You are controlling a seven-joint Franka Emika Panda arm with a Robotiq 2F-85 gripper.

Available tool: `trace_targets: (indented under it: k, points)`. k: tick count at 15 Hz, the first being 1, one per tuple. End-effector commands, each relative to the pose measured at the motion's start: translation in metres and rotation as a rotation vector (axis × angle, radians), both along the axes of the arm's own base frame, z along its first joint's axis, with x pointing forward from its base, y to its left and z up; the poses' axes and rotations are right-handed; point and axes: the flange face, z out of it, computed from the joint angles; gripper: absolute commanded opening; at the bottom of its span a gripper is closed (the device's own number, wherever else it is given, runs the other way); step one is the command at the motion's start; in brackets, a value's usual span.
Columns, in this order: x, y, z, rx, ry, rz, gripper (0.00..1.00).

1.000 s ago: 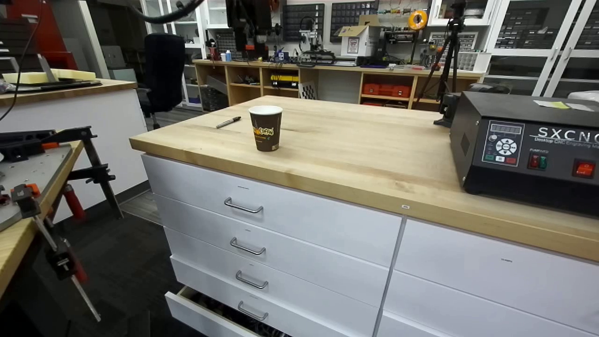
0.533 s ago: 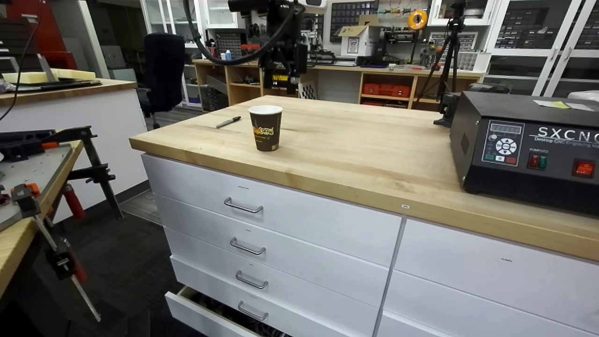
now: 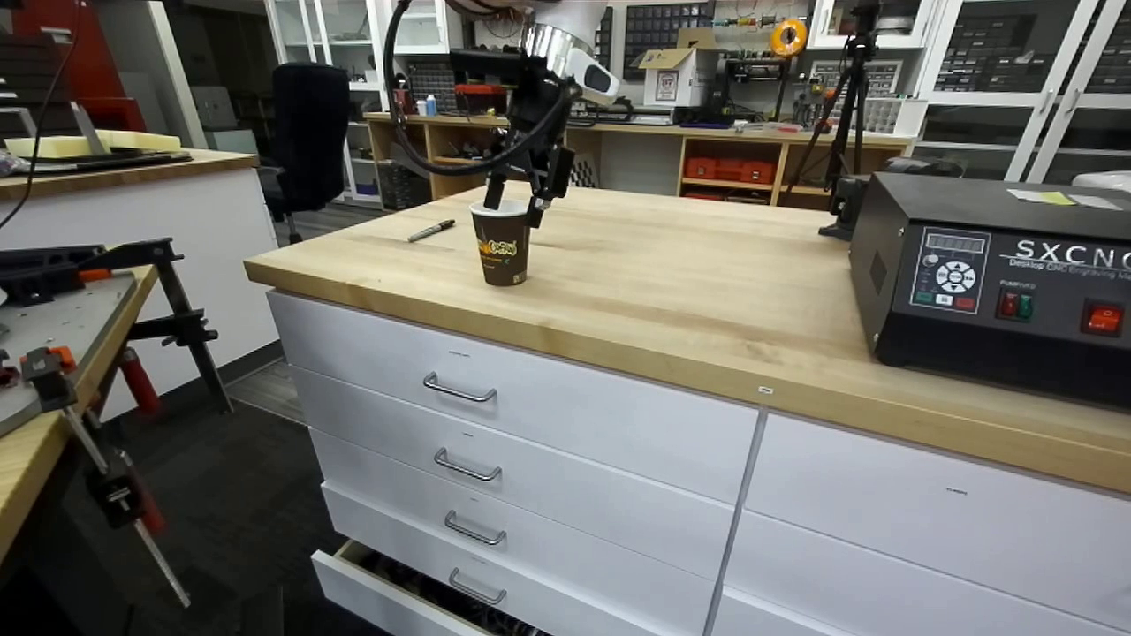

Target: Move the coffee cup to the left side of the counter

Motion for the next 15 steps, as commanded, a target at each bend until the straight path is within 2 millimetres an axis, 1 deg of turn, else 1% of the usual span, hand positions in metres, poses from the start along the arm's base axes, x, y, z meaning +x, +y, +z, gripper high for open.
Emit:
trace_targets:
  k: [1,3,4,6,7,9,10,12,14,15]
  points:
    - [0.002,0.000,-0.001,0.037,-0.037,0.002,0.67]
    - [0.003,0.003,0.000,0.045,-0.071,0.000,0.53]
    - [0.004,0.005,0.001,0.045,-0.086,0.001,0.47]
    - [0.003,0.015,0.003,0.032,-0.092,0.014,0.34]
    - [0.003,0.023,0.003,0.027,-0.089,0.027,0.26]
    - [0.002,0.037,0.004,0.031,-0.072,0.052,0.15]
    - [0.001,0.044,0.005,0.034,-0.061,0.059,0.07]
    - [-0.001,0.061,0.007,0.046,-0.043,0.095,0.03]
    - [-0.004,0.086,0.010,0.059,-0.037,0.150,0.00]
    - [-0.005,0.101,0.012,0.069,-0.035,0.182,0.02]
